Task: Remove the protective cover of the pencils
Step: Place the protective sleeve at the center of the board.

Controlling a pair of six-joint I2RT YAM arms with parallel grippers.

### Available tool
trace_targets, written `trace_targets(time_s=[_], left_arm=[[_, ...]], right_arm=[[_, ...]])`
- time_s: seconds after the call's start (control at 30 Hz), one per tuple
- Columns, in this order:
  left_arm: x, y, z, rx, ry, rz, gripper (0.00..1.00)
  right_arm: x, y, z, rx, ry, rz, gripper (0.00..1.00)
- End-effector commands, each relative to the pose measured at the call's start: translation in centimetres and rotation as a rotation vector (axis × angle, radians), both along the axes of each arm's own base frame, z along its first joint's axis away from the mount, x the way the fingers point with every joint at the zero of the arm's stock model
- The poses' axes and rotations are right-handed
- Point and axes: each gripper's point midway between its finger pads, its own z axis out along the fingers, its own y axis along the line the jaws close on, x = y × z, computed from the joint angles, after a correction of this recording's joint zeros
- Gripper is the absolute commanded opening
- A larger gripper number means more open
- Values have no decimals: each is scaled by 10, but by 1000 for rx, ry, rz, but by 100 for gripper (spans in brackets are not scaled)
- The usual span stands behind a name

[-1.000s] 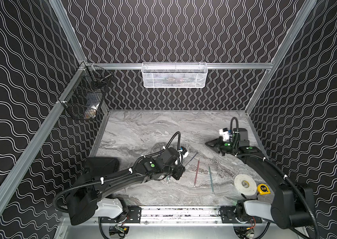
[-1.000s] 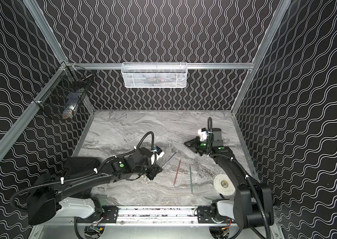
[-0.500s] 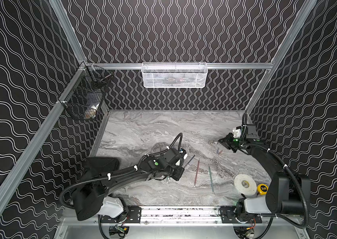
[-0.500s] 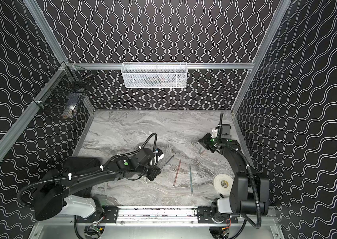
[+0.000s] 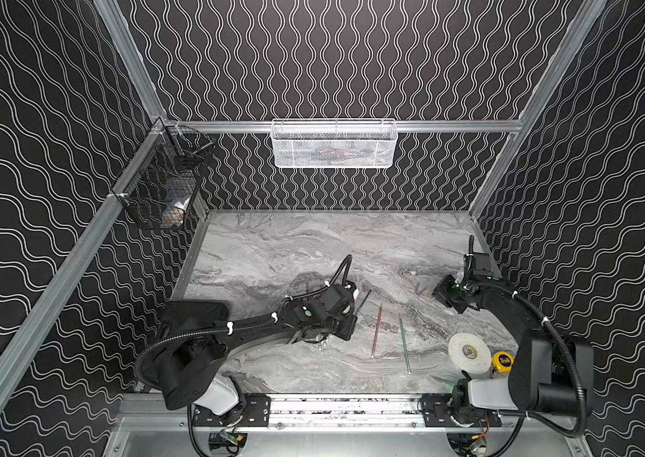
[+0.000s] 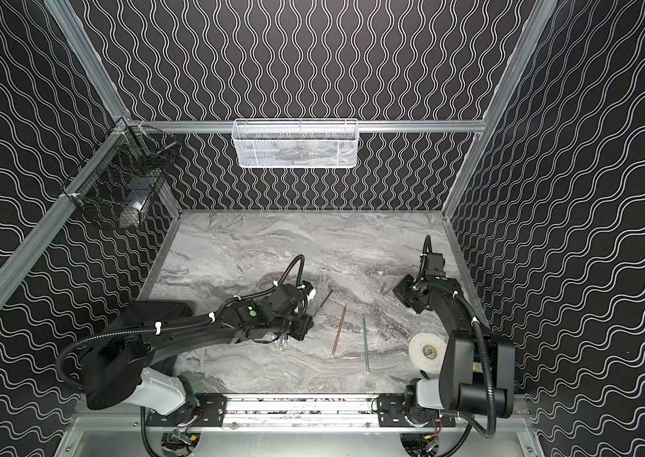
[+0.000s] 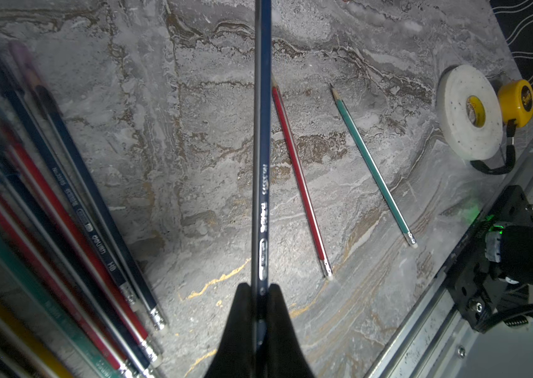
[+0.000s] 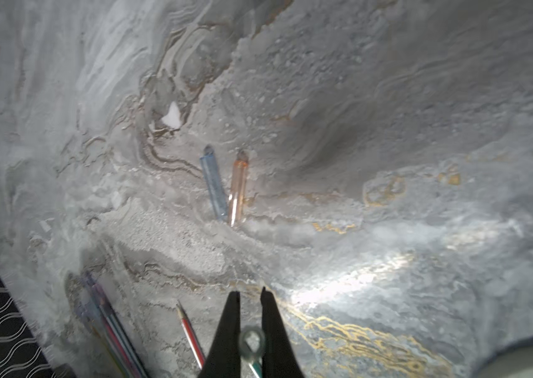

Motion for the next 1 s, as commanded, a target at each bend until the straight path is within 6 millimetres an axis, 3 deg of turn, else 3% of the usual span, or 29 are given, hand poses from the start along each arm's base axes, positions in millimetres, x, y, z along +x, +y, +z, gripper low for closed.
trace_targets(time_s=[0.0, 0.17, 0.47, 0.7, 0.97], left_arm=[[7, -3, -6, 2, -13, 16, 0], [3, -10, -22, 0, 37, -1, 0], [-1, -12, -30, 17, 53, -44, 0], [-9, -4, -41, 38, 112, -11, 0], [-21, -8, -55, -24, 195, 12, 0]], right_arm=[[-2, -12, -6, -44, 38, -10, 0], [0, -18, -15, -27, 45, -38, 0], [-1, -28, -22, -43, 70, -53, 0], [5, -27, -25, 21, 69, -75, 0], [14, -16, -29, 96, 42, -60, 0]])
